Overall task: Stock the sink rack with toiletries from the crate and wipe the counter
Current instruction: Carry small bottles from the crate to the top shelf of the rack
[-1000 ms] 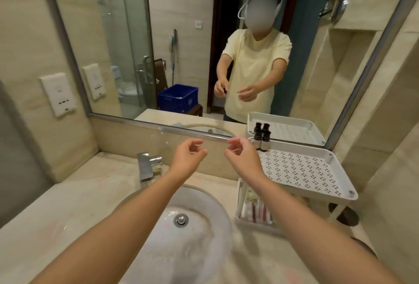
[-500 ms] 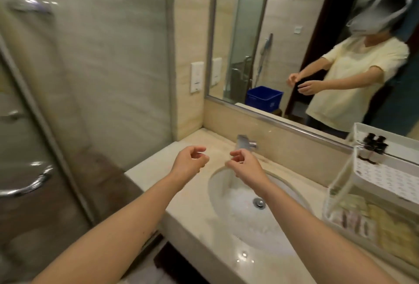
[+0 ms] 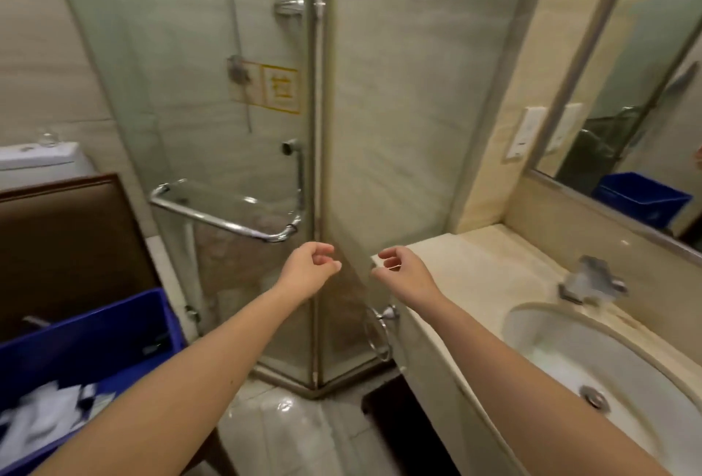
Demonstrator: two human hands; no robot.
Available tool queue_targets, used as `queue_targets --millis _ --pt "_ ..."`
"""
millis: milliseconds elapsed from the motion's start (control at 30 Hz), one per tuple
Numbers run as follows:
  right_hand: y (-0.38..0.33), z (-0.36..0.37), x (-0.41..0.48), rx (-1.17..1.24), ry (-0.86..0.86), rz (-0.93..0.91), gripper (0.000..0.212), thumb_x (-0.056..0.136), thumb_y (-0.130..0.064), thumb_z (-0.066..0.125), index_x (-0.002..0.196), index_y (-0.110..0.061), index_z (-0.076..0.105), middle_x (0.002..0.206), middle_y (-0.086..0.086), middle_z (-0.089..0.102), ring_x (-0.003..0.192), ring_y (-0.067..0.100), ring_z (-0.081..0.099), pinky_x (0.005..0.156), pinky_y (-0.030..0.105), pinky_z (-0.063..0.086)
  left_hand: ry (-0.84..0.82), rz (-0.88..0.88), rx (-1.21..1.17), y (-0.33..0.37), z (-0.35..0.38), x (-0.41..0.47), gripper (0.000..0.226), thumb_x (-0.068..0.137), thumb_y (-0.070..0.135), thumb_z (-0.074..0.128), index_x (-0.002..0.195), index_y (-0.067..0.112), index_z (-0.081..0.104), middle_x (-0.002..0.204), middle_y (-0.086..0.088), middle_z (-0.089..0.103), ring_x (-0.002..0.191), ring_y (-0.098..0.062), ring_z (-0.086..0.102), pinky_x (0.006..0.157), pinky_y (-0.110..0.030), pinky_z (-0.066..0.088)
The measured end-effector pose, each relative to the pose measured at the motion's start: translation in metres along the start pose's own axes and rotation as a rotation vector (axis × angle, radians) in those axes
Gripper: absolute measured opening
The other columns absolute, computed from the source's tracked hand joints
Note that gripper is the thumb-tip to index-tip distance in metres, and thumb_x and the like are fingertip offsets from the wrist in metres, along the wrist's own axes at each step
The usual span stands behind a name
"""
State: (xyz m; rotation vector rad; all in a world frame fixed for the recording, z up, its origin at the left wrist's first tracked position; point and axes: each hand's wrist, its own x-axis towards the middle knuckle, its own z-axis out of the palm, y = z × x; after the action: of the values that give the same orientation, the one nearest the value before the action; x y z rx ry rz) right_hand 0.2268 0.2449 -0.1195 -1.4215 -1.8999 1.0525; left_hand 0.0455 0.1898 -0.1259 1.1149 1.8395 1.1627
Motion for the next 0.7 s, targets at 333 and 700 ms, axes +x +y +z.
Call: queue_targets --millis 333,700 --pt "-0.061 0.135 0.031 -0.176 -0.361 -0.216 0.033 0.083 -0.026 0.068 0.115 -0.021 0.059 0.114 0.004 0.057 0.095 0.010 0.054 0.082 0.023 0.042 0.272 -0.236 -0.006 -0.081 -0.116 -0.025 0.039 0.087 0.024 0.069 0.123 0.019 0.056 0.111 0.001 0.063 0.104 -0.014 0.058 0.090 -0.029 0.047" --pt "-0.110 0.269 0.071 -0.157 -0.740 -0.372 0.039 0.084 -0.025 0.069 0.120 -0.020 0.057 0.118 0.001 0.055 0.103 0.012 0.056 0.084 0.029 0.049 0.543 -0.440 -0.054 -0.146 -0.193 -0.035 0.039 0.090 0.025 0.066 0.126 0.017 0.055 0.101 0.005 0.060 0.101 -0.017 0.059 0.091 -0.037 0.051"
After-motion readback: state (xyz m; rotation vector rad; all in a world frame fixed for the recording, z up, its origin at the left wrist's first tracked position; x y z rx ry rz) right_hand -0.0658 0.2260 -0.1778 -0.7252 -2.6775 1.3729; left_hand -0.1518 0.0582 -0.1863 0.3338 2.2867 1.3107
